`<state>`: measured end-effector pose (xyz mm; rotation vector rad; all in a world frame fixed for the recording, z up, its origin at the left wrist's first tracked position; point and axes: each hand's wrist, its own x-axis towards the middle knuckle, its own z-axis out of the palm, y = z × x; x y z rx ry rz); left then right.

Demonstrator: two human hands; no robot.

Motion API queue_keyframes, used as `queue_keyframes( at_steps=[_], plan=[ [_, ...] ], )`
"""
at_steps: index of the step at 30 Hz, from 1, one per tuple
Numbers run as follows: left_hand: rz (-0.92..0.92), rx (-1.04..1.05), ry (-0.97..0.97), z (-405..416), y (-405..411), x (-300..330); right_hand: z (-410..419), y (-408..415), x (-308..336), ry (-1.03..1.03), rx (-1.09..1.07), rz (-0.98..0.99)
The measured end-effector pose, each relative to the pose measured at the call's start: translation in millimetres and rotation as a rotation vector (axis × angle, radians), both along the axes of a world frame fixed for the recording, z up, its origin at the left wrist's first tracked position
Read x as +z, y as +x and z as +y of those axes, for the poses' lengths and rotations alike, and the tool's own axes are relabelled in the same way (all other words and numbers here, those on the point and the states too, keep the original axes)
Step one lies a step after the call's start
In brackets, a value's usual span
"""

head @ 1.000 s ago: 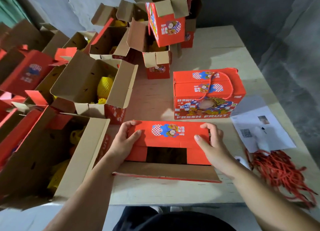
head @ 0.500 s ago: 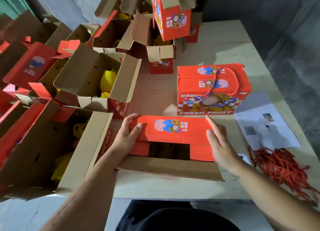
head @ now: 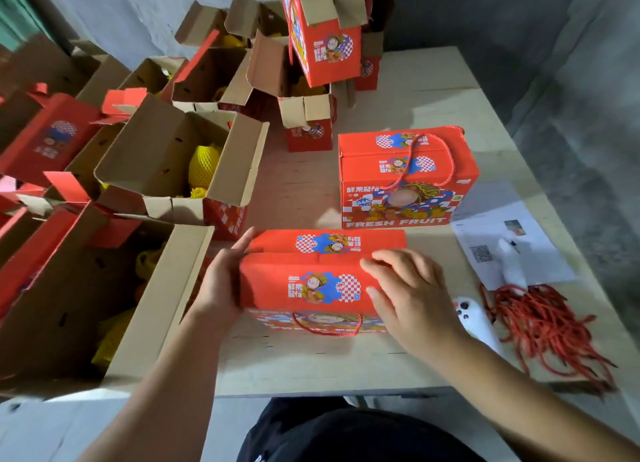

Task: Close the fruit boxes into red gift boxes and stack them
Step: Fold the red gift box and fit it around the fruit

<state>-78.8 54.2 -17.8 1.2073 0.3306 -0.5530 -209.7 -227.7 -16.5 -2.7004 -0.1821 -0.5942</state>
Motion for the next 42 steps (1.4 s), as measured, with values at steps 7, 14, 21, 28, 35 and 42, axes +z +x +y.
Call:
queue_keyframes(
  at_steps=[7,14,21,28,35,42],
  plan=[
    [-1.13,-0.536,1.175,-3,-19,8,7,12,-14,-0.205,-0.057,0.238],
    [-1.292,-0.673,1.482,-21,-24,-1,10,20,-9,-0.282,-0.063,0.302],
    [-1.31,-0.646,1.518,-28,-24,-7,17,25,-11,-0.247,-0.051,0.496],
    [-1.326,-0.586,1.576,-28,-30,-12,21,22,0,-0.347,-0.035,0.532],
    [-1.261,-0.591,1.576,-30,-32,-11,27,31,-12,-0.295,-0.068,0.542],
    [-1.2,-0.655,1.6,-33,-32,-8,26,37,-11,-0.266,-0.022,0.651]
  ],
)
